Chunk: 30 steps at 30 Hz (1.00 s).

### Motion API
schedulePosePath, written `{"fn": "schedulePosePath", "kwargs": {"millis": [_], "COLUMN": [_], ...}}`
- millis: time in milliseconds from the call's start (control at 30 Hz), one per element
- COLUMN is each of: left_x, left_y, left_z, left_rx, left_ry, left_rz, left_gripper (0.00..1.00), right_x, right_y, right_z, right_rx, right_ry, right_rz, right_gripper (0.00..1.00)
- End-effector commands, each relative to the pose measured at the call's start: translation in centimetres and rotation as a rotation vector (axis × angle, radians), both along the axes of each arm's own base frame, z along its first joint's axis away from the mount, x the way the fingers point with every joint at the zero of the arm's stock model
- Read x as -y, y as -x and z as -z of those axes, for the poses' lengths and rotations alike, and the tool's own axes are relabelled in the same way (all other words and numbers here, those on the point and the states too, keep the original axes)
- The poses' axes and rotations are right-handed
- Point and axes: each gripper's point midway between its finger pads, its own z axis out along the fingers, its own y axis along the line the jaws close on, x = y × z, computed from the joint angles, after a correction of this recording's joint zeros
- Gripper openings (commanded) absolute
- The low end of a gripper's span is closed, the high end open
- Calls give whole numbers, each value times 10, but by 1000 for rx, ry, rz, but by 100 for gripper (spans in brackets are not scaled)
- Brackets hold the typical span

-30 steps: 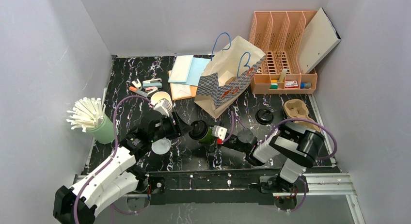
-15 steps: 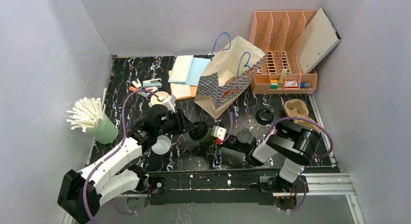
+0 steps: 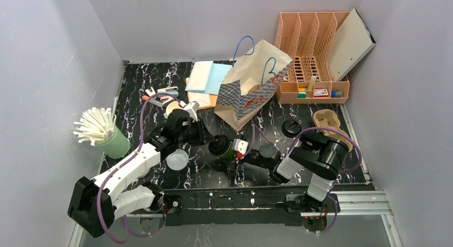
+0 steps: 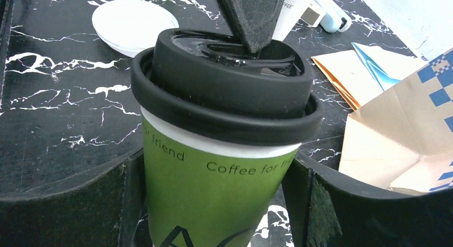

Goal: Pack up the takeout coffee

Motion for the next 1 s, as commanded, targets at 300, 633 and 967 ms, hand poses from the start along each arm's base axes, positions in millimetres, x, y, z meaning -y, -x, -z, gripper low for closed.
{"fn": "schedulePosePath", "kwargs": {"millis": [300, 633, 967], "left_x": [10, 24, 4], "left_y": [4, 10, 5], "left_z": [-13, -11, -20], "left_rx": [13, -4, 47], "left_ry": [-34, -34, -120], "left_rz": [116, 165, 88], "left_gripper": [18, 18, 22], "right_x": [-16, 3, 17], "right_y": [-4, -1, 3], "right_z": [-38, -37, -30], "right_rx": [77, 79, 28], "right_ry": [-120, -83, -56], "right_rz": [-19, 21, 48], "right_gripper": [98, 94, 94]}}
